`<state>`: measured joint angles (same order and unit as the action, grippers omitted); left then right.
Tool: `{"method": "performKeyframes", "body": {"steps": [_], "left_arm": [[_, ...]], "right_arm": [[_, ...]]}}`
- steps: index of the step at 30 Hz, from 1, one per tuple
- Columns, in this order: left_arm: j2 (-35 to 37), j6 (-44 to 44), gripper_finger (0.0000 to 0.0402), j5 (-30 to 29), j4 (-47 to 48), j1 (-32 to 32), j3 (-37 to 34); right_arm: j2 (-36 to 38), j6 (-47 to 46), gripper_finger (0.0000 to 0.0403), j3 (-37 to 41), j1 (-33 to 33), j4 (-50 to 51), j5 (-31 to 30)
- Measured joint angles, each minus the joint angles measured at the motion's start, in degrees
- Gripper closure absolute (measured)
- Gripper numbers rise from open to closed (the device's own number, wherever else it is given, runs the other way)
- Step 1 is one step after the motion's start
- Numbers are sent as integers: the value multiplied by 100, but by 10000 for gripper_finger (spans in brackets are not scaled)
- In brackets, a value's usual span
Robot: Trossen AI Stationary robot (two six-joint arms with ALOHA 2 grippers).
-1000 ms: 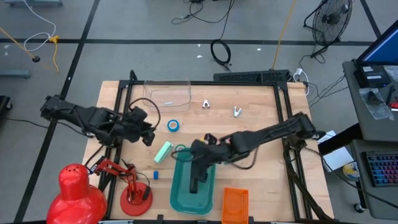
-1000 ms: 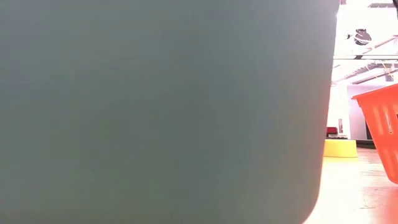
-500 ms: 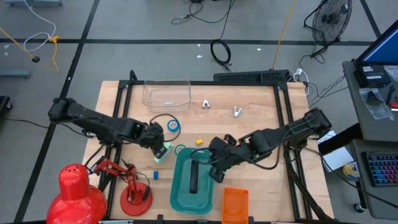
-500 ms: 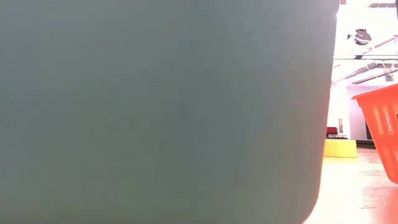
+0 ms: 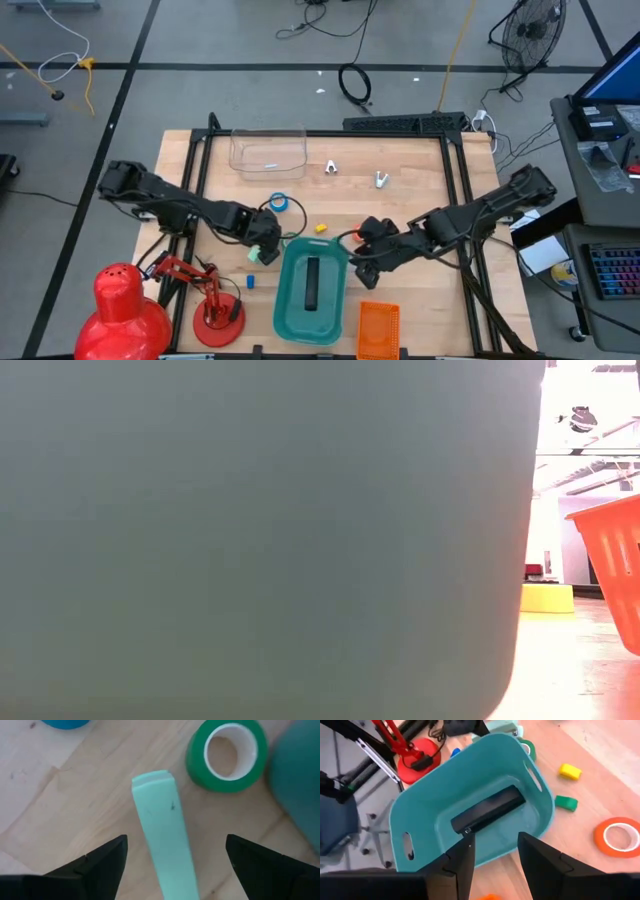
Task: Pick and place Stapler, Stapler remover, tape
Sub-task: Put the light green stapler into the green bin
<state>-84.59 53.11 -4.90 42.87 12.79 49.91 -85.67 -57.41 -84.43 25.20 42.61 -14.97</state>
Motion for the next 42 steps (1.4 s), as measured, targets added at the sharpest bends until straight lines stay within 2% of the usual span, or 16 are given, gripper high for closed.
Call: {"method": "performKeyframes", "body": {"steps": [3, 5, 8, 12, 17, 20, 23, 28, 34, 37, 42], "left_arm": [[-173, -52, 83, -25, 6, -44, 0], [-225, -96, 111, 64, 41, -98, 0], [-240, -205, 175, 194, 37, -183, 0], [-184, -392, 279, 334, 79, -330, 0], [152, -704, 283, 435, 359, -466, 14], [504, -908, 283, 277, 842, -536, 130], [913, -1297, 283, 59, 1152, -611, 444], [1318, -2153, 283, 255, 677, -660, 1410], [1023, -3153, 283, 525, 63, -662, 3009], [647, -3652, 283, 584, 101, -662, 3725], [-146, -4162, 283, 1269, 567, -589, 4492]], "right_arm": [[160, -69, 261, 301, 24, -383, -11], [232, -184, 261, 469, 43, -513, -5], [261, -216, 261, 594, 43, -705, -1], [269, -194, 261, 626, 43, -848, -8], [269, -183, 261, 626, 41, -831, -12], [269, -174, 261, 626, 41, -831, -17], [269, -174, 261, 626, 42, -833, -8], [269, -174, 261, 626, 43, -860, 12], [288, -197, 261, 626, 43, -946, 488], [367, -325, 261, 626, 126, -1000, 881], [688, -1038, 266, 623, 450, -484, 985]]}}
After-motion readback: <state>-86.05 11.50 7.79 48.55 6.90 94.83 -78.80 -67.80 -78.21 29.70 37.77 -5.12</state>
